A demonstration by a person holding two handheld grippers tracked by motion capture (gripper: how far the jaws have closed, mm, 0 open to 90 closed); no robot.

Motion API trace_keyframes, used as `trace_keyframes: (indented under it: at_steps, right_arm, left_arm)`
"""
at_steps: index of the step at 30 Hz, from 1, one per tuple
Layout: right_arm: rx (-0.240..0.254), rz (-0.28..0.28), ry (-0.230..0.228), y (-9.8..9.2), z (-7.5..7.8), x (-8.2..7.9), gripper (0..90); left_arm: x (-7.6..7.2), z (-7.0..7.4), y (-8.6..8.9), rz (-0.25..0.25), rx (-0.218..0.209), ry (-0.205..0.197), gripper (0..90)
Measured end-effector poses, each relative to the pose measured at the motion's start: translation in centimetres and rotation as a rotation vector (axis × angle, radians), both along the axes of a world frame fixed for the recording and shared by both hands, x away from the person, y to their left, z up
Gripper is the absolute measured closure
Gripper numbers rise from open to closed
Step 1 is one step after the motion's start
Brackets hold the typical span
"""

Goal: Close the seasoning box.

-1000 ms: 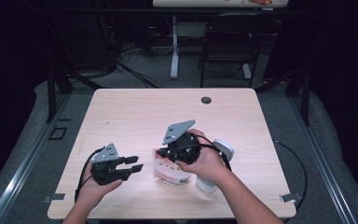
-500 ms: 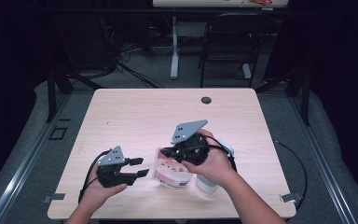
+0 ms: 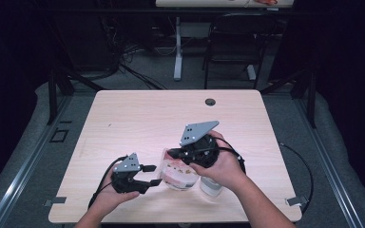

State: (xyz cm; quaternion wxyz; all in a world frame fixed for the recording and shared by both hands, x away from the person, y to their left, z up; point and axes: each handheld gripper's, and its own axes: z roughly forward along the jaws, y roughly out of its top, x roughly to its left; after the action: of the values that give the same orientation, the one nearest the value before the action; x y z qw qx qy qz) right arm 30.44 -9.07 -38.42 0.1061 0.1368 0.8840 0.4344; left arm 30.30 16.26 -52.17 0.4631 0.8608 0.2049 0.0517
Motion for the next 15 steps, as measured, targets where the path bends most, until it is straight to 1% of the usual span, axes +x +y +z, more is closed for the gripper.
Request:
trace_keyframes:
  at_steps: [6, 10, 15]
  right_arm:
    - [0.015, 0.004, -0.009, -0.3, 0.5, -0.2, 90.0]
    - [0.034, 0.010, -0.006, -0.4, 0.6, -0.4, 90.0]
    - [0.042, 0.015, -0.005, -0.7, 0.7, -0.4, 90.0]
  left_arm:
    - [0.3, -0.4, -1.1, -0.034, -0.011, 0.007, 42.3]
    - [0.5, -0.5, -1.3, -0.054, -0.015, 0.009, 41.3]
    - [0.6, -0.6, -1.5, -0.060, -0.030, 0.015, 40.6]
